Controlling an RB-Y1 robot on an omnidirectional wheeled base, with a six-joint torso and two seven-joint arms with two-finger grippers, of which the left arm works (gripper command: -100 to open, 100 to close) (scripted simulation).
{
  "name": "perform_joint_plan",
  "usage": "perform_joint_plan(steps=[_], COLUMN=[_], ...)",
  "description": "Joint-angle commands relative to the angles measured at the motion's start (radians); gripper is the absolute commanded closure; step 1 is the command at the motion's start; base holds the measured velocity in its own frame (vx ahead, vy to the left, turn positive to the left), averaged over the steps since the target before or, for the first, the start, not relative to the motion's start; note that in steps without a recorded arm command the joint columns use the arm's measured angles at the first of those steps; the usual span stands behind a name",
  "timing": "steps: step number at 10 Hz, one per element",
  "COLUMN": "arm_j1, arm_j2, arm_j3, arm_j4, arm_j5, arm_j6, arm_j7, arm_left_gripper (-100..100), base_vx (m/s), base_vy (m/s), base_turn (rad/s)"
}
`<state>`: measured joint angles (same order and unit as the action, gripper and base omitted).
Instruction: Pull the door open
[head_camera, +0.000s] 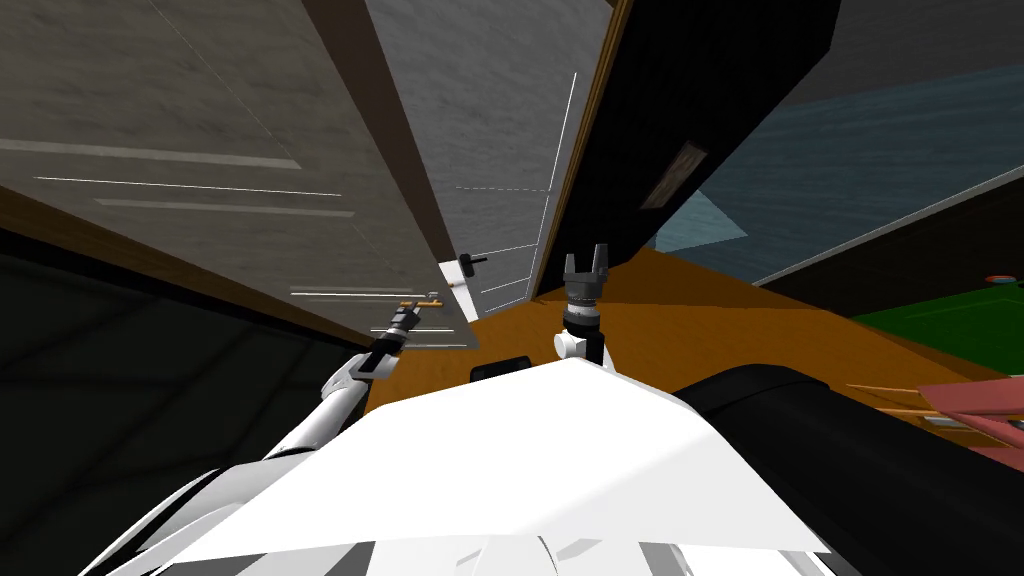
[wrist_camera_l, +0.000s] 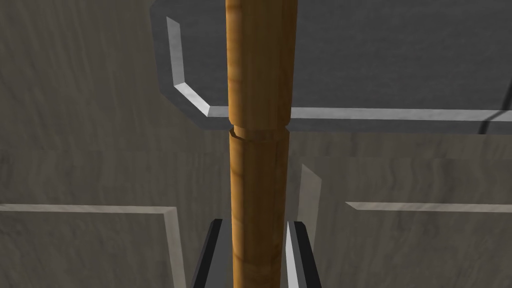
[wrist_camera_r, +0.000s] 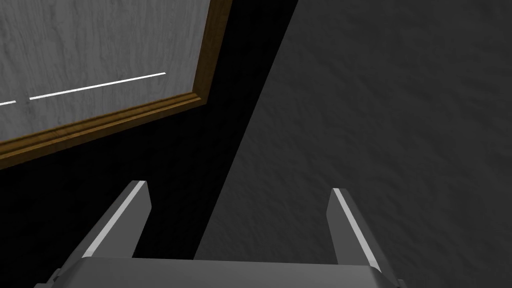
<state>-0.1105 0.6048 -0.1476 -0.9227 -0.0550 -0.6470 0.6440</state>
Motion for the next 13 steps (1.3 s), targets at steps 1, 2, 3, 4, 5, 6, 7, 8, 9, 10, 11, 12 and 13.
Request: perform_joint_plan(steps=[1,2,3,4,5,6,7,8,9,10,11,12,13], arm_j1=[0.023,0.035,0.041,0.047,0.058,0.063,0.070,0.074,0.071,0.083,0.085,0.088,0.093], arm_j2=[0.013,0.027,0.035,0.042,0.055,0.061,0.070,0.075,0.081,0.093,0.096,0.100,0.108], arm_j3=[-0.017,-0.025,-0.029,-0.033,-0.040,-0.043,-0.048,-0.050,-0.040,-0.046,-0.048,-0.049,-0.052], arm_j4=[-0.006,-0.005,-0.005,-0.005,-0.005,-0.005,-0.005,-0.005,0.000,0.011,0.014,0.017,0.023], arm_j5=[-0.006,-0.009,-0.010,-0.011,-0.014,-0.015,-0.017,-0.018,-0.014,-0.017,-0.017,-0.018,-0.019], arm_j6=[-0.040,-0.067,-0.080,-0.093,-0.118,-0.129,-0.146,-0.155,-0.140,-0.176,-0.186,-0.197,-0.219], arm_j7=[0.019,0.033,0.040,0.047,0.060,0.066,0.075,0.080,0.077,0.088,0.091,0.094,0.100], arm_left_gripper=[100,100,100,100,100,100,100,100,100,100,100,100,100], base_vx=[-0.174,-0.191,-0.153,-0.131,-0.151,-0.149,-0.126,-0.098,-0.041,-0.140,-0.190,-0.144,-0.174], base_vy=[0.055,0.098,0.099,0.069,0.083,0.091,0.094,0.089,0.045,0.099,0.114,0.081,0.099], base_turn=[-0.132,-0.142,-0.090,-0.067,-0.109,-0.090,-0.097,-0.091,-0.007,-0.166,-0.180,-0.109,-0.140])
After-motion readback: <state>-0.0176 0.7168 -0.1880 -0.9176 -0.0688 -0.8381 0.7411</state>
